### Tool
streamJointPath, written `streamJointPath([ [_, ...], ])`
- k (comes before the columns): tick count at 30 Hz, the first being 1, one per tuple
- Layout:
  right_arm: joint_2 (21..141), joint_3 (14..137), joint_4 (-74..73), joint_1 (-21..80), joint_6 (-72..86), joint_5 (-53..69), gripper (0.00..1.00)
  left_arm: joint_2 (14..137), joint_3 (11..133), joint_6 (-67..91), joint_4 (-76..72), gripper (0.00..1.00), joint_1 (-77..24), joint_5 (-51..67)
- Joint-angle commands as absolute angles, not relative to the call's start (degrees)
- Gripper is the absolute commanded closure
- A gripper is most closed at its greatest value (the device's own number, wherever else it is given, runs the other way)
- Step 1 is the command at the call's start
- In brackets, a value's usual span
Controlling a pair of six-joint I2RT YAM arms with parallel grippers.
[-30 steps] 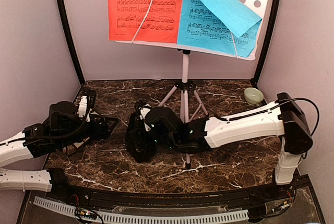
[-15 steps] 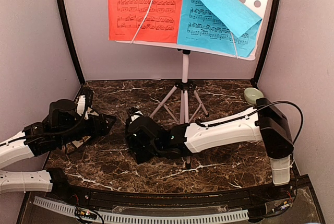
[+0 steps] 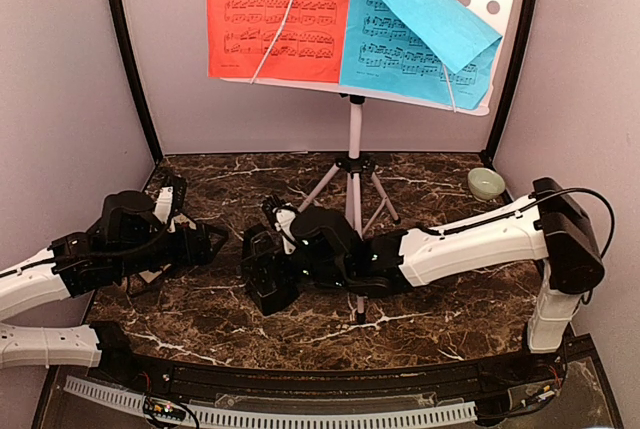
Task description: Set up the instrument practice props
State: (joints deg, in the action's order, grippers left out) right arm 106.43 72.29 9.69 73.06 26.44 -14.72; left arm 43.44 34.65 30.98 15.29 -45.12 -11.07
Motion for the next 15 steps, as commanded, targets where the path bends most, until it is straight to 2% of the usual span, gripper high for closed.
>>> streamJointPath([
  [1, 106.3, 68.1, 16.1, 70.9, 26.0, -6.5, 0.00, 42.4, 34.7, 32.0, 16.5, 0.13, -44.6, -10.0],
  [8, 109.4, 66.4, 22.8, 70.9, 25.6, 2.6, 0.00, 42.8, 35.1, 32.7, 16.6, 0.13, -44.3, -8.9],
  [15, 110.0, 66.8, 23.2, 72.3, 27.5, 3.6, 0.00, 43.9, 36.8, 32.5, 17.3, 0.12, -44.0, -8.5],
])
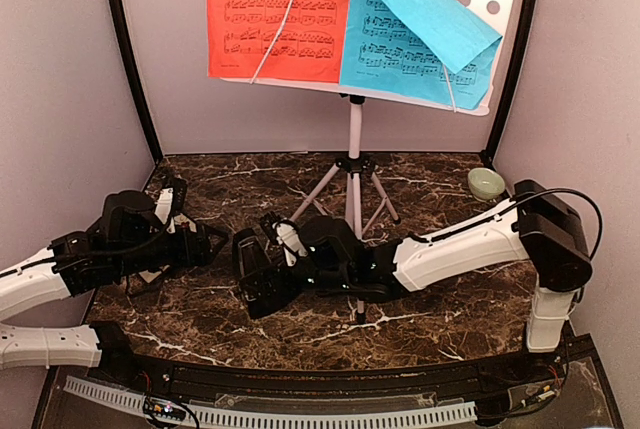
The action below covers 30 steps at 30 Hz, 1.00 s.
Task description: Set up the instrument practice props
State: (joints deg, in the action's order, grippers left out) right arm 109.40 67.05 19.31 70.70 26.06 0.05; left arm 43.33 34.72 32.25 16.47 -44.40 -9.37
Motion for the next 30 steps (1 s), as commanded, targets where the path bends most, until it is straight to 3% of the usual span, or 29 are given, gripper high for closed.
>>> streamJointPath([
  [1, 109.9, 66.7, 23.1, 72.6, 27.7, 3.5, 0.00, 44.2, 37.0, 32.5, 17.5, 0.12, -43.9, -8.4],
  [12, 111.2, 68.4, 23.9, 75.4, 26.9, 7.4, 0.00, 40.9, 40.9, 31.7, 20.8, 0.14, -43.9, -7.0],
  [19, 107.3, 63.1, 30.5, 75.1, 25.3, 10.9, 0.00, 46.3, 43.8, 31.1, 24.6, 0.17, -44.7, -0.3],
  [30, 96.9, 52.2, 31.3, 70.5, 24.9, 6.0, 0.00, 50.7, 43.5, 36.4, 28.0, 0.16, -59.3, -12.6],
])
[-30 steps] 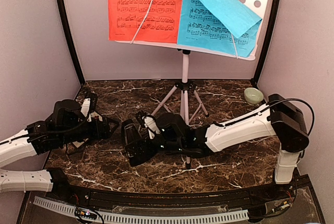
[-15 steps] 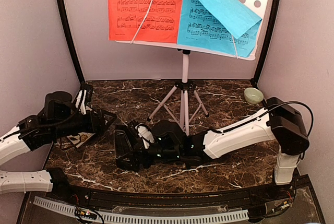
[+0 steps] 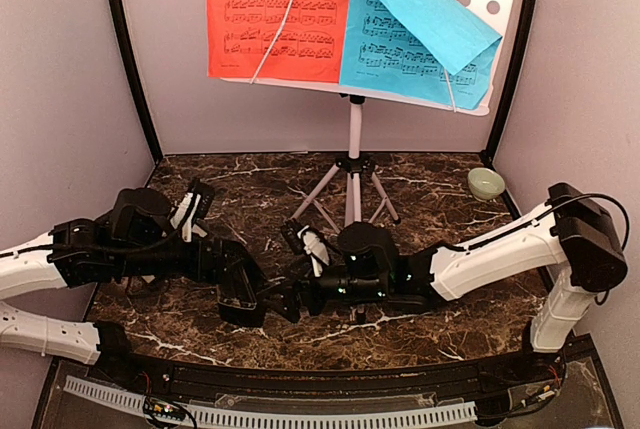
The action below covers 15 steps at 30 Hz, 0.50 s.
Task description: Set up the instrument practice props
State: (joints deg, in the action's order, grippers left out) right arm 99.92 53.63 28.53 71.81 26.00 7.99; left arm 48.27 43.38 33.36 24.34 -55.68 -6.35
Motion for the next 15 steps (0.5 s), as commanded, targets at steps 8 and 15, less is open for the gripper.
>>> streamJointPath([
  [8, 95.9, 52.1, 28.1, 70.0, 23.9, 2.5, 0.00, 54.3, 41.3, 42.5, 27.7, 0.23, -60.3, -20.8],
  [15, 95.8, 50.3, 28.0, 70.0, 24.0, -1.6, 0.00, 58.8, 38.9, 44.8, 23.3, 0.24, -60.3, -21.2],
])
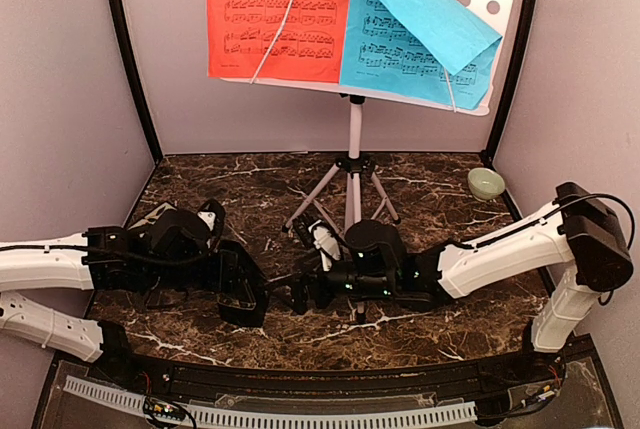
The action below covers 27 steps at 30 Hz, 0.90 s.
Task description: Set up the instrument practice props
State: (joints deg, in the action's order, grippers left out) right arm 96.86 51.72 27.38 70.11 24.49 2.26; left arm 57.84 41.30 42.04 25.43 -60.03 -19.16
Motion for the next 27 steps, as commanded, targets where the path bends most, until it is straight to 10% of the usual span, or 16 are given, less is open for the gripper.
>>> streamJointPath([
  [1, 95.7, 50.0, 28.0, 70.0, 24.1, -2.3, 0.00, 59.1, 38.4, 45.2, 22.7, 0.24, -60.3, -21.5],
  [27, 92.2, 43.2, 32.3, 70.5, 13.2, -10.8, 0.09, 59.8, 55.9, 24.8, 30.6, 0.80, -59.3, -15.7],
])
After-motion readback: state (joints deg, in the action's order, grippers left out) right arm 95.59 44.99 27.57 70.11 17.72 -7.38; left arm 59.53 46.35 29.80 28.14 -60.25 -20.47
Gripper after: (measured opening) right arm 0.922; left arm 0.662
